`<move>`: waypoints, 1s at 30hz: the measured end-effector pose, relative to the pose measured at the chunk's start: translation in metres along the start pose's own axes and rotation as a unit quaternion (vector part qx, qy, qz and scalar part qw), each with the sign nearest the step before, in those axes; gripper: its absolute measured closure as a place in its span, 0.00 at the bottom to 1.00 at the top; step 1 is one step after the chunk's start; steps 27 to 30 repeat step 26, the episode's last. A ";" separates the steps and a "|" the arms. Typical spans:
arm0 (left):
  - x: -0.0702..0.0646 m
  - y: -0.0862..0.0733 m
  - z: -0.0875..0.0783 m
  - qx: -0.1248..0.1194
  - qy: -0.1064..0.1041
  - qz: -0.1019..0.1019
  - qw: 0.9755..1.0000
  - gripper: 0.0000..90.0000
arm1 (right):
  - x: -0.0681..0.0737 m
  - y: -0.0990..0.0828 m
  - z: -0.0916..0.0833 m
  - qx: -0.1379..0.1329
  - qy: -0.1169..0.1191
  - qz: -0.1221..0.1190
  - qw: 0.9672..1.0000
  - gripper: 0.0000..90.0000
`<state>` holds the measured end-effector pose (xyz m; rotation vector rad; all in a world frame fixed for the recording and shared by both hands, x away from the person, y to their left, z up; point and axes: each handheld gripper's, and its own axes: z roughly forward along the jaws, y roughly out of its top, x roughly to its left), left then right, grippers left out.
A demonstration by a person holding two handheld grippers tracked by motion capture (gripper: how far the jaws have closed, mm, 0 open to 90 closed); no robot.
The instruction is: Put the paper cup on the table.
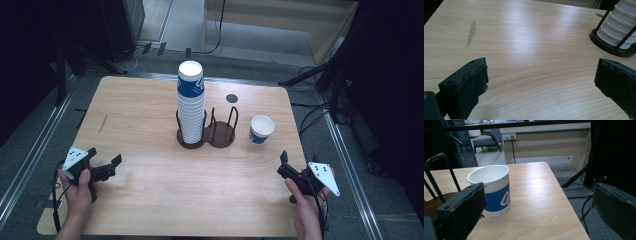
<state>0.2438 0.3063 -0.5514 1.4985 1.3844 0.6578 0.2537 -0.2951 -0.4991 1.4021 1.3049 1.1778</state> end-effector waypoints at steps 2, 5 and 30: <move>0.000 0.000 0.000 0.000 0.000 0.000 1.000 0.00 | -0.004 -0.001 -0.003 -0.001 -0.001 0.000 1.000 0.00; 0.000 0.000 0.000 0.001 0.001 0.000 1.000 0.00 | -0.009 -0.004 -0.006 0.001 -0.004 -0.004 1.000 0.00; 0.000 0.000 0.000 0.002 0.001 -0.002 1.000 0.00 | -0.042 -0.037 -0.034 0.045 -0.021 -0.034 0.998 0.00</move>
